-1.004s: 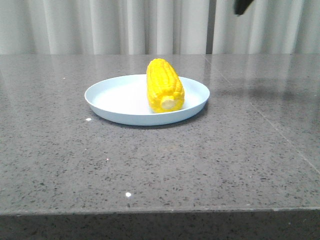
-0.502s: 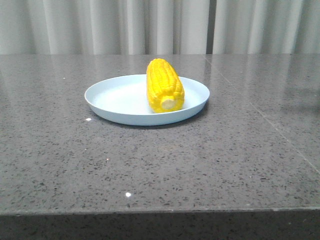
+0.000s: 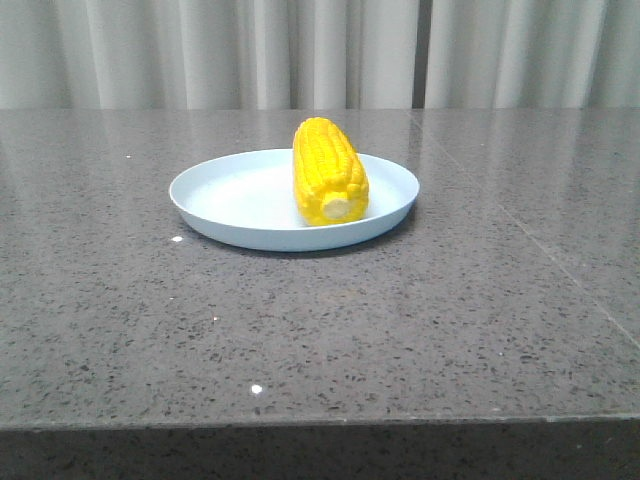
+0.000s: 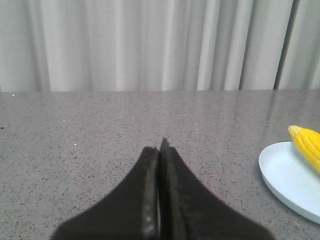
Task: Place corn on plate with both arms
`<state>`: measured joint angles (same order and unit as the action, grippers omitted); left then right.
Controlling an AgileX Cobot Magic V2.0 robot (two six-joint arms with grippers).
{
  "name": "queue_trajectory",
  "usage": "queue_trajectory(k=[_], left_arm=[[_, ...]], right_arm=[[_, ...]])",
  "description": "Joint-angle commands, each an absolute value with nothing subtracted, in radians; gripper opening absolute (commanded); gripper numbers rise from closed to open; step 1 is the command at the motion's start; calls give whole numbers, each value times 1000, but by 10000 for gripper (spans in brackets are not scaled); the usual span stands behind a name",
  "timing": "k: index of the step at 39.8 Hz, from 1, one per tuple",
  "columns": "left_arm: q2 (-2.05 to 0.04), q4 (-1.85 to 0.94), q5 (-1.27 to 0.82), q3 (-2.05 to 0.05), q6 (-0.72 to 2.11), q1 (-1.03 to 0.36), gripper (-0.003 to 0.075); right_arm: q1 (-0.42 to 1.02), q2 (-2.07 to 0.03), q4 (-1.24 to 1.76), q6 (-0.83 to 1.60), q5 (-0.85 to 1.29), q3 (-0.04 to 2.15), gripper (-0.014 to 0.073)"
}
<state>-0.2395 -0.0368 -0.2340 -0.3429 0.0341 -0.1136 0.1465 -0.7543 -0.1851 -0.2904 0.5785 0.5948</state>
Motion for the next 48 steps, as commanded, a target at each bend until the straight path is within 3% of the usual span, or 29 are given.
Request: queue_trajectory(k=[1, 14, 48], left_arm=[[-248, -38, -151, -368, 25, -110, -20], [-248, -38, -151, -368, 25, -110, -20], [-248, -38, -151, -368, 25, -110, -20]], right_arm=[[141, -612, -258, -280, 430, 523, -69], [141, -257, -258, -280, 207, 329, -69], [141, -246, -258, -280, 194, 327, -69]])
